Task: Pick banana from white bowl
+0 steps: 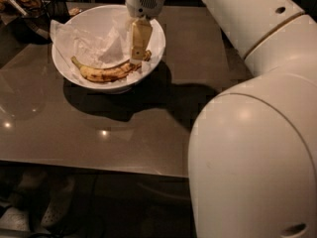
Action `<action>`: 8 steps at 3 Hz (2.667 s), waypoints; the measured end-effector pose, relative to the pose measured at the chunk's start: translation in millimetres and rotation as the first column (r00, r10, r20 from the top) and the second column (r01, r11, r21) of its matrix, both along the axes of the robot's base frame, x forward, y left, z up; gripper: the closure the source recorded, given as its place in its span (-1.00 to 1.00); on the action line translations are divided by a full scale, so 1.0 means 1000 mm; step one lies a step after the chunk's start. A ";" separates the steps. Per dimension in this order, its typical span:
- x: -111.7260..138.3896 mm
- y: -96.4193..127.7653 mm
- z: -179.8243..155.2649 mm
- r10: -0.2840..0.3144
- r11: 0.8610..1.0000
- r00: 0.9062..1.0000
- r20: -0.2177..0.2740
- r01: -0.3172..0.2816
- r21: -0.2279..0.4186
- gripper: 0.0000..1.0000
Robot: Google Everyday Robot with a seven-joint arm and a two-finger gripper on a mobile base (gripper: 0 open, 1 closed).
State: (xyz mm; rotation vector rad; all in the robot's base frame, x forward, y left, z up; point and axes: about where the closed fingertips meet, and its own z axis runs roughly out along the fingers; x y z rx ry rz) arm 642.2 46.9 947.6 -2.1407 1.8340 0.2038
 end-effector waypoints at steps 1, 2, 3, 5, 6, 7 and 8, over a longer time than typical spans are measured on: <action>0.006 0.015 -0.005 0.039 0.999 0.999 -0.002 -0.039 -0.011 -0.54; 0.014 0.030 -0.014 0.064 0.998 0.998 -0.007 -0.064 -0.023 -0.54; 0.022 0.041 -0.025 0.082 0.997 0.996 -0.026 -0.082 -0.014 -0.48; 0.028 0.053 -0.047 0.092 0.996 0.992 -0.082 -0.091 0.020 -0.44; 0.028 0.056 -0.056 0.095 0.995 0.990 -0.108 -0.091 0.034 -0.09; 0.026 0.059 -0.063 0.098 0.995 0.987 -0.130 -0.093 0.042 -0.08; 0.024 0.060 -0.069 0.103 0.994 0.984 -0.143 -0.097 0.042 -0.10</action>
Offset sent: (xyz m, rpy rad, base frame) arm 0.0017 0.0226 -0.0205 -0.1161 0.1062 0.1178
